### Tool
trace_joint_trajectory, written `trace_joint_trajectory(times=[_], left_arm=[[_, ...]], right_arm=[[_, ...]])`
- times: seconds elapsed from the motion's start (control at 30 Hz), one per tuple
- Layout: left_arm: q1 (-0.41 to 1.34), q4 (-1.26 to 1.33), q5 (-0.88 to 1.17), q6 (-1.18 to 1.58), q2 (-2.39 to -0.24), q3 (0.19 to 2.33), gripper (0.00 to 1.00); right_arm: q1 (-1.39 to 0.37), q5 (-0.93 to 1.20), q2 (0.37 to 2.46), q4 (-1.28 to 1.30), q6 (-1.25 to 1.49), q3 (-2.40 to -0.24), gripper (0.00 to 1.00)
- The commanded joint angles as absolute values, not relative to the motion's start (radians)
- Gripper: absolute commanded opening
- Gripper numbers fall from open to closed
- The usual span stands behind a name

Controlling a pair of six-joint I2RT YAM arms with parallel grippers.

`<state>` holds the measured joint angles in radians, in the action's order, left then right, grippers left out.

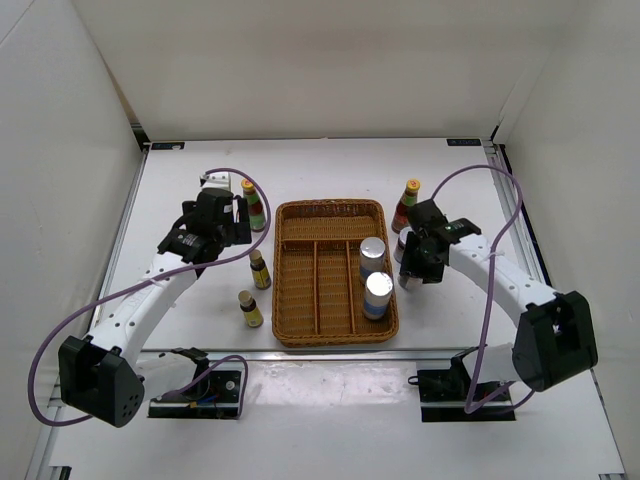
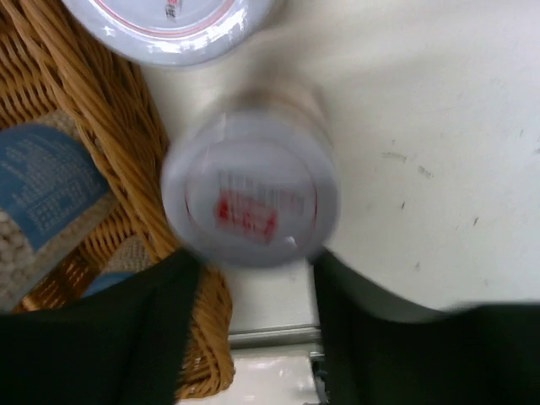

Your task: Organize the condiment bottles

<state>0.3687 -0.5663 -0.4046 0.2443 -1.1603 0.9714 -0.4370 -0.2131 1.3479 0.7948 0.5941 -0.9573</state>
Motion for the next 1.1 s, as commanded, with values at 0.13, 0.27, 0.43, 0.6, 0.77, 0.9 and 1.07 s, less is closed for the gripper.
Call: trace_joint_trajectory(times=[0.13, 0.27, 0.43, 0.6, 0.77, 0.9, 1.07], left_arm=[[0.365, -0.549, -0.408, 0.252, -1.132, 0.996, 1.0], [0.365, -0.549, -0.408, 0.252, -1.132, 0.996, 1.0], [0.365, -0.549, -0.408, 0.252, -1.132, 0.996, 1.0], [0.365, -0.549, -0.408, 0.252, -1.141, 0.996, 1.0], [0.365, -0.549, -0.408, 0.252, -1.141, 0.996, 1.0], [0.365, -0.549, -0.417, 0.252, -1.141, 0.996, 1.0], [0.365, -0.549, -0.417, 0.252, -1.141, 0.996, 1.0]], right_arm=[[-0.426, -0.204, 1.261, 0.87, 0.588, -1.044, 0.34], [-0.426, -0.204, 1.226, 0.946, 0.569, -1.149, 0.24], [-0.426, -0.218, 1.224, 0.971, 0.541, -1.201, 0.6], [-0.416, -0.218, 1.294, 0.914, 0.541, -1.178, 0.94], [-0.384, -0.198, 1.365, 0.861, 0.512, -1.137, 0.96], [-0.342, -0.187, 1.416, 0.813, 0.503, -1.085, 0.96], [-0.31, -0.15, 1.416, 0.762, 0.494, -1.02, 0.88]])
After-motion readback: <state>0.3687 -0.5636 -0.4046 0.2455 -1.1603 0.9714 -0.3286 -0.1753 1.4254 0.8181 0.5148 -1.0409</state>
